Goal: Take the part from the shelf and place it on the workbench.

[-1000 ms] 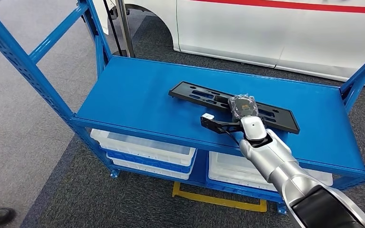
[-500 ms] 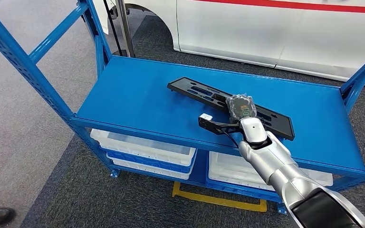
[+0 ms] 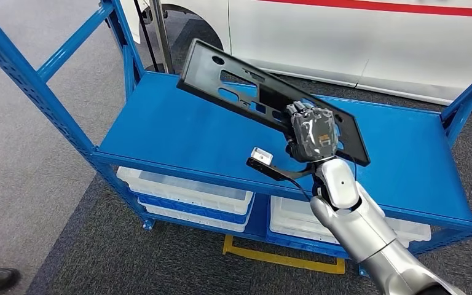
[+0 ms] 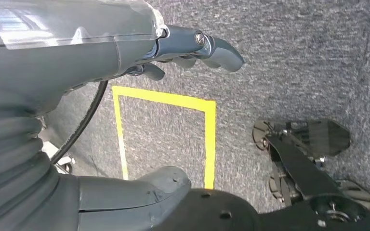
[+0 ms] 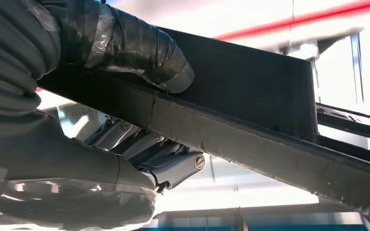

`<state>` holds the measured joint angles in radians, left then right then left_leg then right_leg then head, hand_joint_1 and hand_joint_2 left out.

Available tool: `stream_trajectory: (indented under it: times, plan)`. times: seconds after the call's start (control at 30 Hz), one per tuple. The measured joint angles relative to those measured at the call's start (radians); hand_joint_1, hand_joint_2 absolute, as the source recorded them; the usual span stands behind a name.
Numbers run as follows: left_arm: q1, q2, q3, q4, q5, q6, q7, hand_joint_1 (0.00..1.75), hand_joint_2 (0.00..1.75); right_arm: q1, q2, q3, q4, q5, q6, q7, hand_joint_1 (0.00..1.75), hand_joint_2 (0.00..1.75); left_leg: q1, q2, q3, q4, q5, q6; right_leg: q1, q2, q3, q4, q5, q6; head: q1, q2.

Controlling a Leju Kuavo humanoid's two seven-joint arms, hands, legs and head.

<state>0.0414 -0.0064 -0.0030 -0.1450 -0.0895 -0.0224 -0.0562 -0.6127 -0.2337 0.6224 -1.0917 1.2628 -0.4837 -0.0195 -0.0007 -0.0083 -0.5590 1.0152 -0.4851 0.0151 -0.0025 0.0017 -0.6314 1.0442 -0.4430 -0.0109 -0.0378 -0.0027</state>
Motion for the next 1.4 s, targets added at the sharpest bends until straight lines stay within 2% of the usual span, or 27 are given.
stream_trajectory:
  times: [0.13, 0.37, 0.47, 0.5, 0.57, 0.63, 0.67, 0.7, 0.73, 0.77, 0.83, 0.87, 0.9, 0.97, 1.0, 1.07, 1.13, 1.17, 1.2, 1.23, 1.27, 1.33, 1.37, 1.4]
  plan:
    - [-0.001, 0.006, -0.007, 0.0, -0.008, -0.002, 0.005, 0.0, 1.75, 0.031, -0.029, -0.018, -0.108, 0.038, -0.015, 0.009, 1.69, 1.75, 0.0, 0.0, 0.0, 0.0, 0.0, 0.0, 0.0, 0.001, 0.0, 0.0, 0.0, 0.0, 0.0, 0.0]
    - [-0.002, 0.015, -0.024, 0.0, -0.019, -0.009, 0.02, 0.0, 1.75, 0.064, -0.059, -0.027, -0.19, 0.119, -0.057, 0.011, 1.69, 1.75, -0.007, 0.0, -0.002, 0.007, -0.003, 0.006, -0.004, 0.001, 0.001, -0.002, 0.003, 0.007, 0.0, 0.0]
    - [-0.003, 0.019, -0.026, 0.0, -0.02, -0.011, 0.023, 0.0, 1.75, 0.07, -0.072, -0.028, -0.211, 0.137, -0.058, 0.011, 1.69, 1.75, -0.003, 0.001, 0.003, -0.004, 0.005, 0.017, -0.005, 0.001, 0.005, -0.006, 0.005, 0.015, 0.0, 0.0]
    - [-0.003, 0.02, -0.026, 0.0, -0.021, -0.012, 0.023, 0.0, 1.75, 0.071, -0.078, -0.029, -0.216, 0.138, -0.059, 0.011, 1.69, 1.75, 0.0, 0.003, 0.008, -0.013, 0.011, 0.023, -0.003, 0.001, 0.002, 0.002, -0.004, 0.018, 0.0, 0.0]
    - [-0.005, 0.02, -0.028, 0.0, -0.021, -0.014, 0.023, 0.0, 1.75, 0.072, -0.086, -0.032, -0.224, 0.139, -0.06, 0.012, 1.69, 1.75, 0.005, 0.006, 0.015, -0.029, 0.02, 0.032, -0.004, 0.001, -0.027, 0.072, -0.054, 0.023, 0.0, 0.0]
    - [-0.006, 0.02, -0.03, 0.0, -0.021, -0.014, 0.023, 0.0, 1.75, 0.078, -0.091, -0.033, -0.226, 0.14, -0.061, 0.013, 1.69, 1.75, 0.005, 0.007, 0.015, -0.029, 0.02, 0.035, -0.008, 0.001, -0.085, 0.199, -0.114, 0.029, 0.0, 0.0]
    - [-0.006, 0.02, -0.03, 0.0, -0.021, -0.014, 0.023, 0.0, 1.75, 0.083, -0.094, -0.033, -0.226, 0.14, -0.061, 0.013, 1.69, 1.75, 0.005, 0.007, 0.015, -0.028, 0.019, 0.035, -0.011, 0.001, -0.106, 0.245, -0.126, 0.032, 0.0, 0.0]
    - [-0.006, 0.02, -0.03, 0.0, -0.021, -0.015, 0.023, 0.0, 1.75, 0.086, -0.096, -0.033, -0.226, 0.14, -0.061, 0.013, 1.69, 1.75, 0.006, 0.006, 0.016, -0.025, 0.017, 0.034, -0.015, 0.001, -0.112, 0.258, -0.117, 0.035, 0.0, 0.0]
    - [-0.006, 0.02, -0.03, 0.0, -0.021, -0.015, 0.023, 0.0, 1.75, 0.088, -0.098, -0.033, -0.227, 0.14, -0.061, 0.013, 1.69, 1.75, 0.007, 0.006, 0.016, -0.021, 0.015, 0.031, -0.019, 0.0, -0.099, 0.232, -0.091, 0.038, 0.0, 0.0]
    - [-0.006, 0.02, -0.031, 0.0, -0.021, -0.015, 0.023, 0.0, 1.75, 0.089, -0.099, -0.033, -0.228, 0.141, -0.061, 0.013, 1.69, 1.75, 0.008, 0.005, 0.016, -0.015, 0.011, 0.028, -0.023, -0.001, -0.069, 0.174, -0.054, 0.04, 0.0, 0.0]
    - [-0.007, 0.02, -0.031, 0.0, -0.022, -0.015, 0.024, 0.0, 1.75, 0.088, -0.102, -0.033, -0.23, 0.148, -0.061, 0.012, 1.69, 1.75, 0.009, 0.002, 0.011, 0.001, 0.0, 0.015, -0.023, 0.0, -0.009, 0.063, -0.016, 0.039, 0.0, 0.0]
    - [-0.008, 0.021, -0.032, 0.0, -0.022, -0.016, 0.025, 0.0, 1.75, 0.088, -0.105, -0.032, -0.231, 0.153, -0.061, 0.011, 1.69, 1.75, 0.009, 0.001, 0.008, 0.008, -0.004, 0.008, -0.021, 0.0, 0.006, 0.033, -0.011, 0.036, 0.0, 0.0]
    - [-0.008, 0.021, -0.032, 0.0, -0.023, -0.017, 0.027, 0.0, 1.75, 0.088, -0.107, -0.031, -0.233, 0.159, -0.06, 0.01, 1.69, 1.75, 0.008, 0.0, 0.004, 0.012, -0.005, 0.002, -0.017, 0.002, 0.01, 0.026, -0.018, 0.031, 0.0, 0.0]
    - [-0.009, 0.022, -0.036, 0.0, -0.025, -0.019, 0.03, 0.0, 1.75, 0.087, -0.111, -0.029, -0.235, 0.164, -0.058, 0.008, 1.69, 1.75, 0.009, 0.0, 0.002, 0.017, -0.007, -0.007, -0.016, 0.002, 0.006, 0.022, -0.015, 0.02, 0.0, 0.0]
    - [-0.009, 0.022, -0.039, 0.0, -0.025, -0.02, 0.031, 0.0, 1.75, 0.086, -0.113, -0.028, -0.236, 0.163, -0.055, 0.006, 1.69, 1.75, 0.01, 0.001, -0.002, 0.024, -0.017, -0.013, -0.017, 0.002, 0.005, 0.018, -0.012, 0.013, 0.0, 0.0]
    - [-0.009, 0.023, -0.044, 0.0, -0.026, -0.021, 0.032, 0.0, 1.75, 0.082, -0.115, -0.025, -0.238, 0.153, -0.049, 0.004, 1.69, 1.75, 0.013, 0.002, -0.026, 0.085, -0.071, -0.022, -0.02, -0.001, 0.001, 0.01, -0.004, -0.003, 0.0, 0.0]
    - [-0.011, 0.023, -0.046, 0.0, -0.025, -0.021, 0.033, 0.0, 1.75, 0.079, -0.116, -0.022, -0.239, 0.14, -0.04, 0.003, 1.69, 1.75, 0.014, 0.003, -0.069, 0.201, -0.142, -0.03, -0.018, -0.003, -0.008, 0.009, 0.003, -0.014, -0.001, 0.0]
    - [-0.011, 0.023, -0.047, 0.0, -0.025, -0.021, 0.033, 0.0, 1.75, 0.079, -0.116, -0.021, -0.24, 0.134, -0.036, 0.002, 1.69, 1.75, 0.015, 0.003, -0.086, 0.251, -0.163, -0.032, -0.018, -0.004, -0.014, 0.01, 0.007, -0.016, -0.001, 0.0]
    - [-0.011, 0.024, -0.047, 0.0, -0.025, -0.022, 0.034, 0.0, 1.75, 0.079, -0.117, -0.019, -0.24, 0.129, -0.032, 0.001, 1.69, 1.75, 0.015, 0.003, -0.089, 0.272, -0.166, -0.033, -0.017, -0.005, -0.02, 0.011, 0.011, -0.016, -0.001, 0.0]
    - [-0.011, 0.024, -0.047, 0.0, -0.025, -0.022, 0.034, 0.0, 1.75, 0.079, -0.118, -0.017, -0.24, 0.123, -0.029, 0.0, 1.69, 1.75, 0.015, 0.003, -0.075, 0.259, -0.15, -0.033, -0.017, -0.005, -0.026, 0.011, 0.016, -0.016, -0.001, 0.0]
    - [-0.012, 0.024, -0.048, 0.0, -0.025, -0.022, 0.035, 0.0, 1.75, 0.078, -0.119, -0.016, -0.24, 0.119, -0.026, -0.002, 1.69, 1.75, 0.015, 0.003, -0.043, 0.21, -0.12, -0.031, -0.017, -0.005, -0.031, 0.012, 0.021, -0.014, -0.001, 0.0]
    - [-0.014, 0.026, -0.048, 0.0, -0.027, -0.023, 0.036, 0.0, 1.75, 0.077, -0.123, -0.015, -0.242, 0.113, -0.022, -0.003, 1.69, 1.75, 0.012, 0.003, 0.042, 0.068, -0.071, -0.024, -0.016, -0.005, -0.038, 0.013, 0.032, -0.007, -0.001, 0.0]
    - [-0.015, 0.027, -0.048, 0.0, -0.028, -0.023, 0.037, 0.0, 1.75, 0.075, -0.125, -0.015, -0.243, 0.112, -0.02, -0.003, 1.69, 1.75, 0.009, 0.002, 0.07, 0.018, -0.058, -0.021, -0.016, -0.005, -0.041, 0.011, 0.039, -0.001, -0.001, 0.0]
    - [-0.016, 0.028, -0.049, 0.0, -0.03, -0.023, 0.038, 0.0, 1.75, 0.074, -0.127, -0.015, -0.245, 0.11, -0.02, -0.004, 1.69, 1.75, 0.006, 0.001, 0.08, -0.007, -0.054, -0.017, -0.016, -0.005, -0.042, 0.009, 0.046, 0.004, 0.0, 0.0]
